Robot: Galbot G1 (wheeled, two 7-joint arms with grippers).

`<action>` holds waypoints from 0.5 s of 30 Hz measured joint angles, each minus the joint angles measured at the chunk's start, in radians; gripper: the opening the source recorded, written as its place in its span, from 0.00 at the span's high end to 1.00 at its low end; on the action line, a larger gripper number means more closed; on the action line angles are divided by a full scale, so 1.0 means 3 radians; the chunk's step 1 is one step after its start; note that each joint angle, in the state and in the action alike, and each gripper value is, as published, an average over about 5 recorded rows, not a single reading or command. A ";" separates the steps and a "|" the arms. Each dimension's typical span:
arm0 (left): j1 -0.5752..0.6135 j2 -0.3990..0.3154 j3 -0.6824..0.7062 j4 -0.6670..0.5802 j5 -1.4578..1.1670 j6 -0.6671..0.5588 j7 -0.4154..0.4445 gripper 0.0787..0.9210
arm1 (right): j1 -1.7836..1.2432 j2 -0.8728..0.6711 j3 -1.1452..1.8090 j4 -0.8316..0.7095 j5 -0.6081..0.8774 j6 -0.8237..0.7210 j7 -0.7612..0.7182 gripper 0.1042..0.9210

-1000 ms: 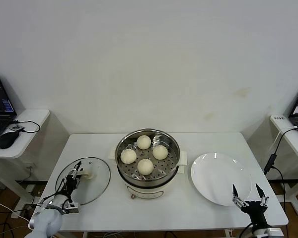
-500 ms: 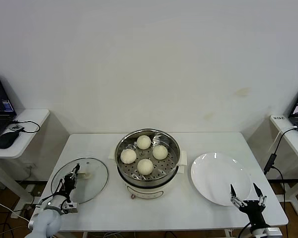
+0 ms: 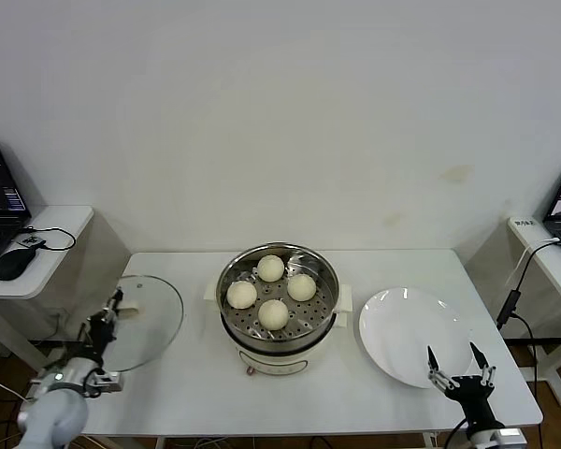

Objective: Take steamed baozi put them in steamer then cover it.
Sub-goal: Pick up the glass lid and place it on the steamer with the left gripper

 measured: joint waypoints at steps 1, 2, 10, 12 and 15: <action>0.0033 0.0030 -0.0031 -0.0089 -0.0042 0.0036 0.0036 0.92 | -0.0002 0.0001 -0.0008 -0.0002 -0.0008 0.0005 0.0002 0.12; 0.0064 0.0060 -0.0055 -0.0180 -0.0085 0.0074 0.0072 0.92 | -0.0003 0.0004 -0.0016 -0.0005 -0.0017 0.0010 0.0006 0.12; 0.0139 0.0275 0.0033 -0.0859 -0.0363 0.0412 0.0327 0.92 | 0.0010 0.0058 -0.0092 -0.0057 -0.0192 0.0077 0.0081 0.12; 0.0099 0.0300 0.0135 -0.0968 -0.0407 0.0505 0.0364 0.92 | 0.0014 0.0077 -0.0112 -0.0069 -0.0259 0.0097 0.0105 0.12; -0.0004 0.0313 0.0335 -0.1077 -0.0440 0.0641 0.0414 0.92 | 0.0032 0.0106 -0.0141 -0.0094 -0.0354 0.0121 0.0137 0.12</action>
